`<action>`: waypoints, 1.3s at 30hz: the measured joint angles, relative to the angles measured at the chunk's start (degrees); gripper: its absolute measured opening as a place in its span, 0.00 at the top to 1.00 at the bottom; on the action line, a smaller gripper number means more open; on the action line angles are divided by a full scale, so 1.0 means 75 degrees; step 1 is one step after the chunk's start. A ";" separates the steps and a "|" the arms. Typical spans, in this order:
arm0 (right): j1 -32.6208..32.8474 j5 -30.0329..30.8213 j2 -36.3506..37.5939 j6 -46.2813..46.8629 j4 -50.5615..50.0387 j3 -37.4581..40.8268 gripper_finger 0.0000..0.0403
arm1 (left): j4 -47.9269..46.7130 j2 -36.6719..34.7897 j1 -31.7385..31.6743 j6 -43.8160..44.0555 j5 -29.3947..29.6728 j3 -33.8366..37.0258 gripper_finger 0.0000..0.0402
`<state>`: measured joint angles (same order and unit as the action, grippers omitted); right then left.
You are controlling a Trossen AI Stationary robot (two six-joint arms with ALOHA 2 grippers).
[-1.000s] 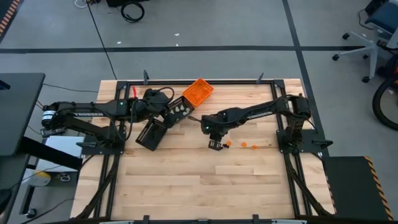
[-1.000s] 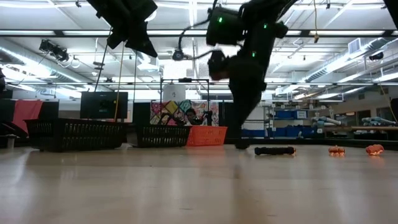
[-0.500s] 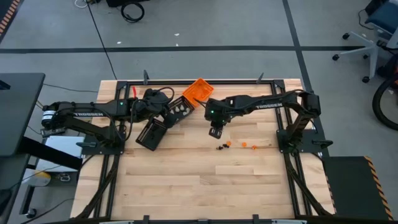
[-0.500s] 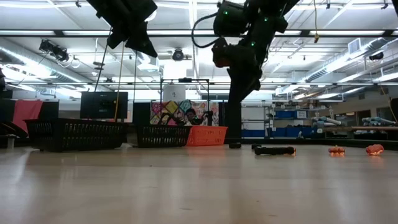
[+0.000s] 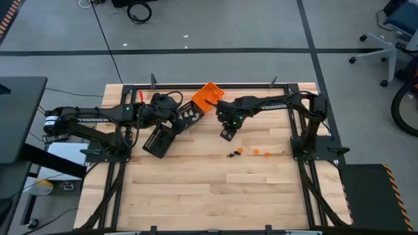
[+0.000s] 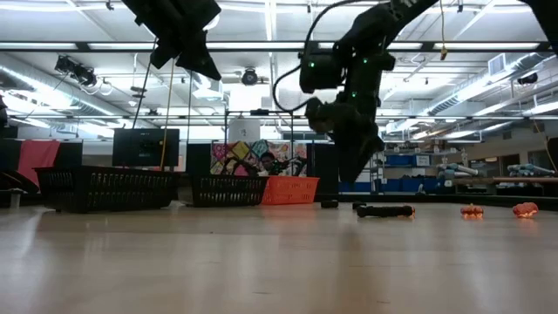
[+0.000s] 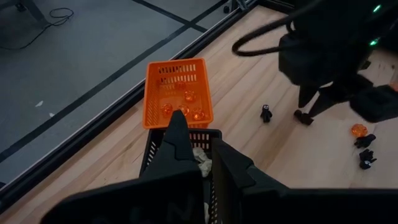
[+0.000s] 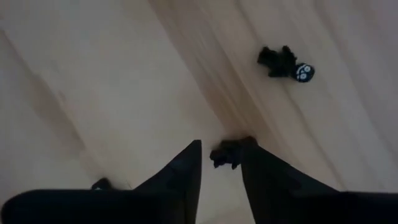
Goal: Sort Halloween decoration
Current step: Put the black voodoo toy into the bottom black bin
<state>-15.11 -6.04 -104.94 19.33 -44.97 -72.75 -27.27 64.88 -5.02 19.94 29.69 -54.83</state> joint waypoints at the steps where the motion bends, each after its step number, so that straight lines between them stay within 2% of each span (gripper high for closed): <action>1: -0.0001 -0.0010 -0.0065 0.0048 0.0001 0.0000 0.70 | -0.0006 0.0000 0.0000 0.0000 0.0002 0.0000 1.00; 5: 0.0047 0.0061 -0.0342 0.0095 -0.0027 0.0000 0.63 | 0.0009 0.0000 -0.0003 0.0000 0.0002 0.0000 1.00; 11: 0.0139 0.0665 -0.0388 0.0165 -0.0089 0.0003 0.53 | 0.0009 0.0000 -0.0001 0.0000 0.0001 0.0000 1.00; 21: 0.0329 0.0776 -0.0844 0.0029 -0.0230 0.0000 0.49 | 0.0037 0.0000 -0.0002 -0.0001 0.0003 0.0000 1.00; 27: 0.0474 0.0735 -0.1167 -0.0163 -0.0242 -0.0044 0.51 | 0.0066 0.0000 -0.0001 -0.0001 0.0002 0.0000 1.00; 31: 0.0558 0.1016 -0.1163 -0.0427 -0.0185 -0.0033 0.55 | 0.0067 0.0000 0.0000 -0.0002 0.0003 0.0000 1.00; 39: 0.0576 0.1092 -0.1158 -0.1238 -0.0066 -0.0015 0.74 | 0.0064 0.0000 -0.0001 0.0000 0.0000 0.0000 1.00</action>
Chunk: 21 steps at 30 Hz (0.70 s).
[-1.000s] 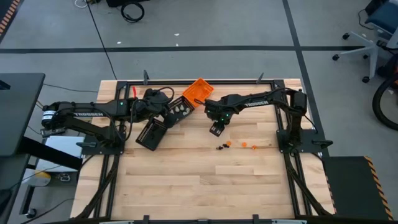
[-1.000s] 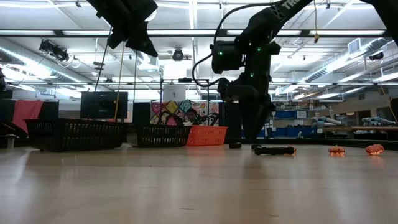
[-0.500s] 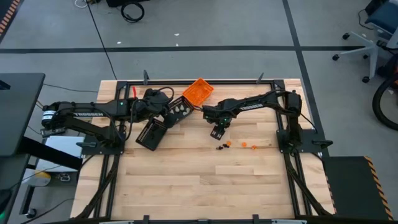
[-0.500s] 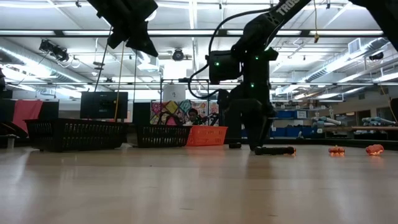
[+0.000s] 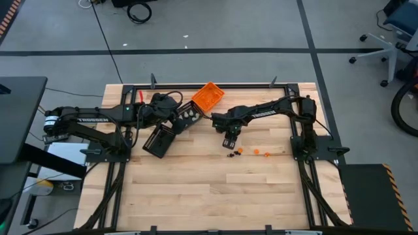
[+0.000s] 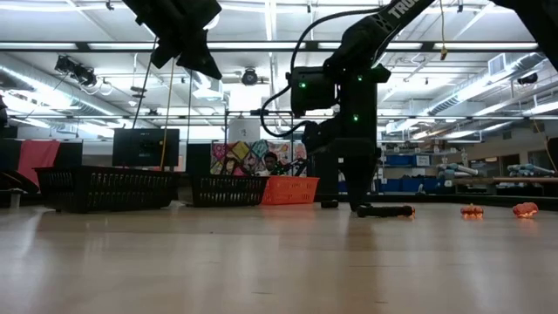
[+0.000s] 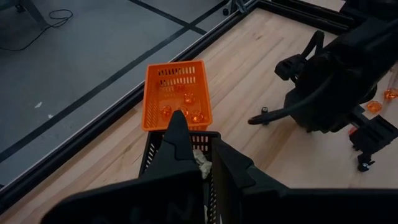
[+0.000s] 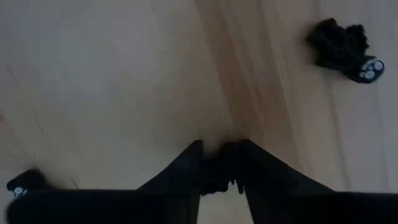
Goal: Sort Halloween decoration
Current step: Put the black voodoo toy into the bottom black bin
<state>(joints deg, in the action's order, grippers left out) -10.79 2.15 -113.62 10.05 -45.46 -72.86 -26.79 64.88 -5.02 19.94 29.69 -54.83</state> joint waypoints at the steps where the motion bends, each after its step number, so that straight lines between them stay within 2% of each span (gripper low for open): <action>1: -0.0003 -0.0003 0.0000 -0.0095 0.0018 0.0000 0.76 | 0.0000 0.0000 0.0001 0.0000 0.0001 0.0000 1.00; 11: -0.0023 -0.0252 0.0042 -0.0395 0.0025 0.0002 0.99 | 0.0000 0.0000 0.0001 0.0000 0.0000 0.0000 1.00; 15: -0.0024 -0.0260 0.0230 -0.0278 0.0011 0.0035 0.96 | -0.0003 0.0000 -0.0001 0.0000 0.0000 0.0000 1.00; 21: -0.0038 -0.0179 0.0666 0.0010 -0.0205 0.0037 0.83 | 0.0000 0.0000 -0.0002 0.0000 0.0000 -0.0003 1.00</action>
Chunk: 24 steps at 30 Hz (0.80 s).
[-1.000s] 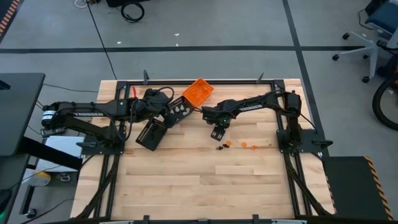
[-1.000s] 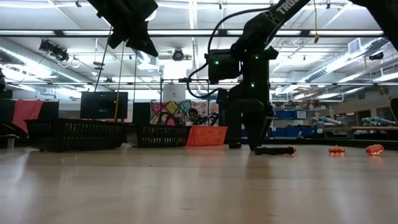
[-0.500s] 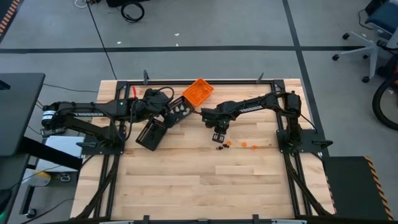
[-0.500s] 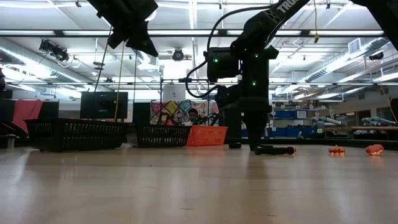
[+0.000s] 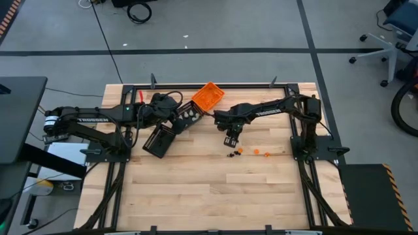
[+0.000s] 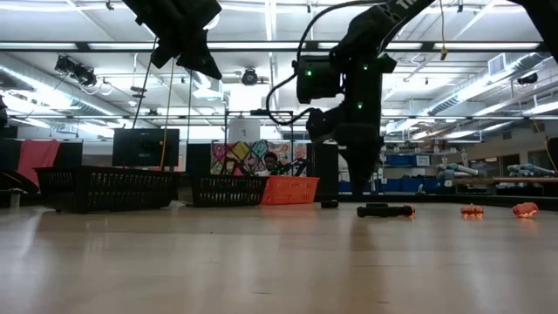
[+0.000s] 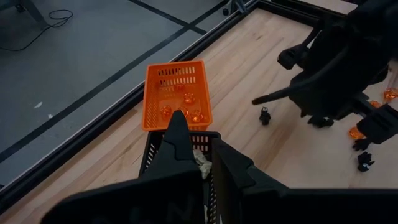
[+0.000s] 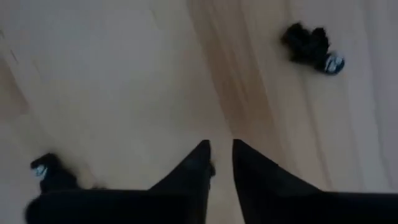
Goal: Sort Halloween decoration
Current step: Put the black voodoo toy into the bottom black bin
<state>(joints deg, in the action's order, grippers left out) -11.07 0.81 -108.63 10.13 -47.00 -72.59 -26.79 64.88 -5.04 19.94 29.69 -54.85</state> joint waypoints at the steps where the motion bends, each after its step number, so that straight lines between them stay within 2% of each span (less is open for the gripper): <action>1: 0.0003 -0.0003 0.0028 0.0046 -0.0088 -0.0001 0.80 | -0.0003 0.0000 0.0003 0.0000 0.0003 0.0000 1.00; 6: 0.0047 -0.0068 0.0109 0.0091 -0.0491 0.0004 0.68 | -0.0001 0.0000 0.0001 0.0000 0.0001 0.0000 1.00; 12: 0.0131 -0.0129 0.0109 0.0404 -0.0598 -0.0002 0.57 | 0.0000 0.0000 0.0001 -0.0002 0.0001 0.0000 1.00; 24: 0.0151 -0.0328 0.0115 0.0835 -0.0195 0.0535 0.52 | -0.0001 0.0000 0.0001 0.0000 0.0000 0.0000 1.00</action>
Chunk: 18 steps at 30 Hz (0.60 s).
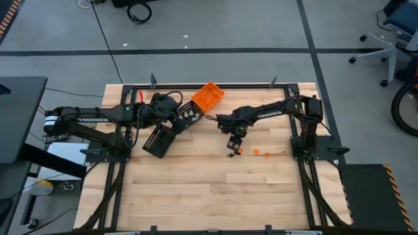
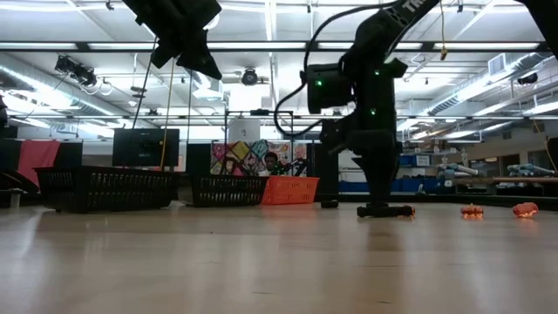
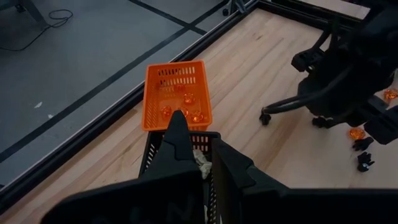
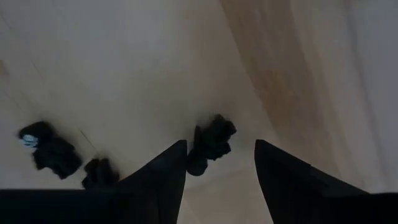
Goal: Sort Halloween decoration
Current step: Put the black voodoo toy into the bottom black bin
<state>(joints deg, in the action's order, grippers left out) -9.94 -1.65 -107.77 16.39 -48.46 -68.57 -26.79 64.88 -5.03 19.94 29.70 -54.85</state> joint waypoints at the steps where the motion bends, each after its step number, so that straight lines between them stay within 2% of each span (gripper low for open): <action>1: 0.0014 -0.0011 0.0000 0.0020 0.0069 0.0087 0.52 | -0.0005 0.0000 0.0002 0.0000 0.0002 0.0000 1.00; 6: 0.0150 0.0092 0.0040 0.0005 0.0452 0.0354 0.52 | -0.0001 -0.0002 0.0002 0.0000 -0.0001 0.0000 1.00; 11: 0.0422 0.0748 0.0079 -0.0308 0.0800 0.0604 0.54 | -0.0002 0.0000 0.0002 -0.0002 -0.0001 0.0000 1.00; 14: 0.0568 0.1085 0.0076 -0.0630 0.0878 0.0636 0.59 | -0.0001 0.0000 0.0001 0.0000 0.0001 0.0000 1.00; 18: 0.0687 0.1133 0.0064 -0.0803 0.0971 0.0647 0.69 | -0.0002 0.0000 0.0002 -0.0003 0.0000 0.0000 1.00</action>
<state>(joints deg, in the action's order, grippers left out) -4.78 6.85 -107.28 10.37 -41.17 -63.72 -26.81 64.88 -5.02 19.92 29.69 -54.85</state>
